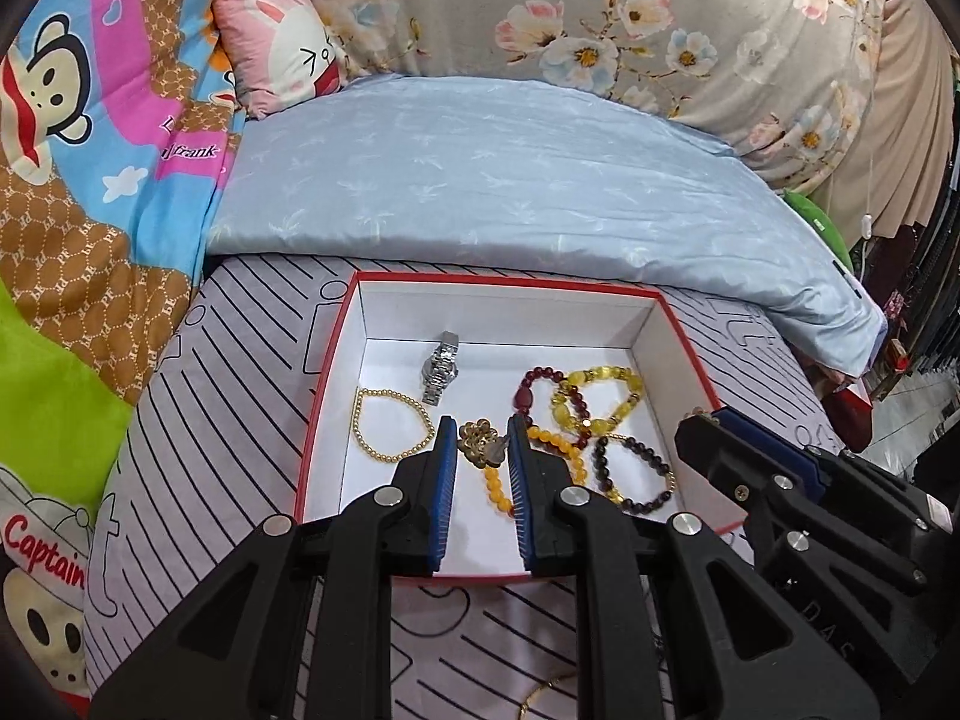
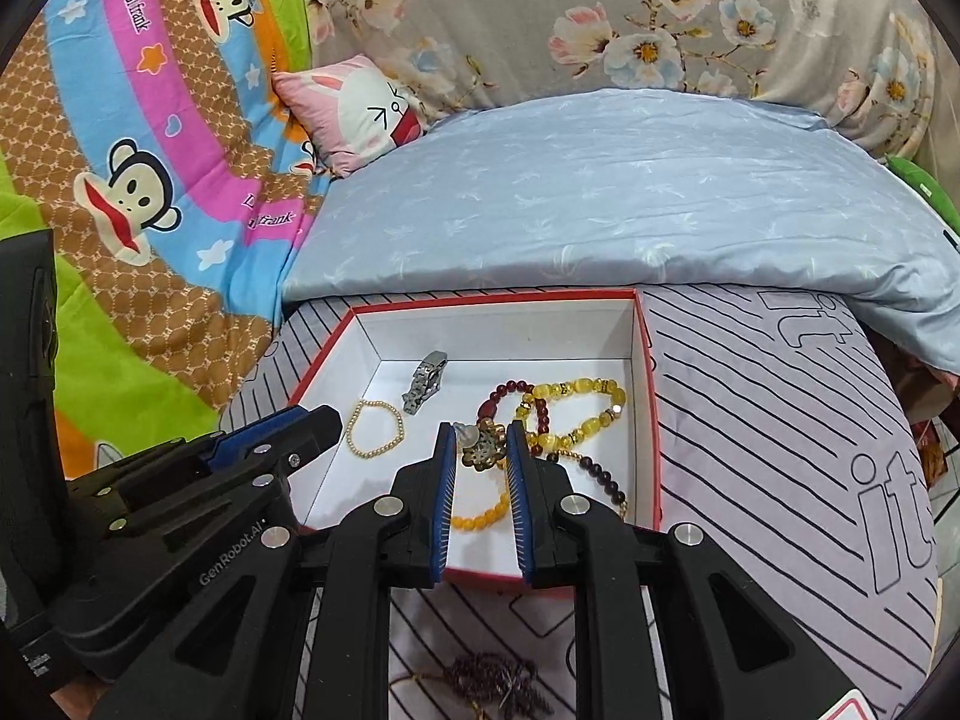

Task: Organize jewelry
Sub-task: 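Open both tools to drop the gold charms into the box, then withdraw both tools toward the gold bangle and purple beaded bracelet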

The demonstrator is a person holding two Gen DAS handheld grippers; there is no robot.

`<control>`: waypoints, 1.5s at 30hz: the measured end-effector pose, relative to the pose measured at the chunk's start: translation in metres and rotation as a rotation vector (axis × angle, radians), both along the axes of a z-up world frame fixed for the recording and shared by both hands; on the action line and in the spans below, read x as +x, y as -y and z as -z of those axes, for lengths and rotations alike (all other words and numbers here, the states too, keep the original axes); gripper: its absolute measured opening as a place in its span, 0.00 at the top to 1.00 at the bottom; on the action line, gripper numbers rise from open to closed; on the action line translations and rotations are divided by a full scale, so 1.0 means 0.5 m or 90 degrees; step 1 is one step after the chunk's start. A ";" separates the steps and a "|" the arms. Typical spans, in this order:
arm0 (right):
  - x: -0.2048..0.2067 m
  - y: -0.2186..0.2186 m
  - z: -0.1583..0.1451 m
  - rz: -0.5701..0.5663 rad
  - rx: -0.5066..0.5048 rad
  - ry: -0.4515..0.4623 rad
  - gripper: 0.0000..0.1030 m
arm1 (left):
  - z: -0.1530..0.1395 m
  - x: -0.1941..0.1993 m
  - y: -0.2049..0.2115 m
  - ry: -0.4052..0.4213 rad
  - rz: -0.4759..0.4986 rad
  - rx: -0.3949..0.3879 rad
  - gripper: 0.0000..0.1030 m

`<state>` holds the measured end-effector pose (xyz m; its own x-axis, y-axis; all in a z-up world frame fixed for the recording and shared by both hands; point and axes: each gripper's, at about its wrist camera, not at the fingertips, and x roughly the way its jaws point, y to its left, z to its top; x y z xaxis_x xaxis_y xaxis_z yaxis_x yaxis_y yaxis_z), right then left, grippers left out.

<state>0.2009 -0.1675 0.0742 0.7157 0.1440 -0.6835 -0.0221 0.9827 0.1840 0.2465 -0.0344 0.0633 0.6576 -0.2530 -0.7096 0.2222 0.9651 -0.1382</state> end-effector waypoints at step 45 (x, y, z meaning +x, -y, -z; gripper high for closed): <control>0.056 0.005 0.038 0.023 -0.021 -0.013 0.65 | 0.049 0.075 -0.017 -0.029 -0.035 -0.002 0.65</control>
<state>0.2288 -0.1700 0.0552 0.7056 0.0955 -0.7021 0.0166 0.9884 0.1512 0.2840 -0.0259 0.0386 0.6375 -0.2200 -0.7384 0.1619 0.9752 -0.1507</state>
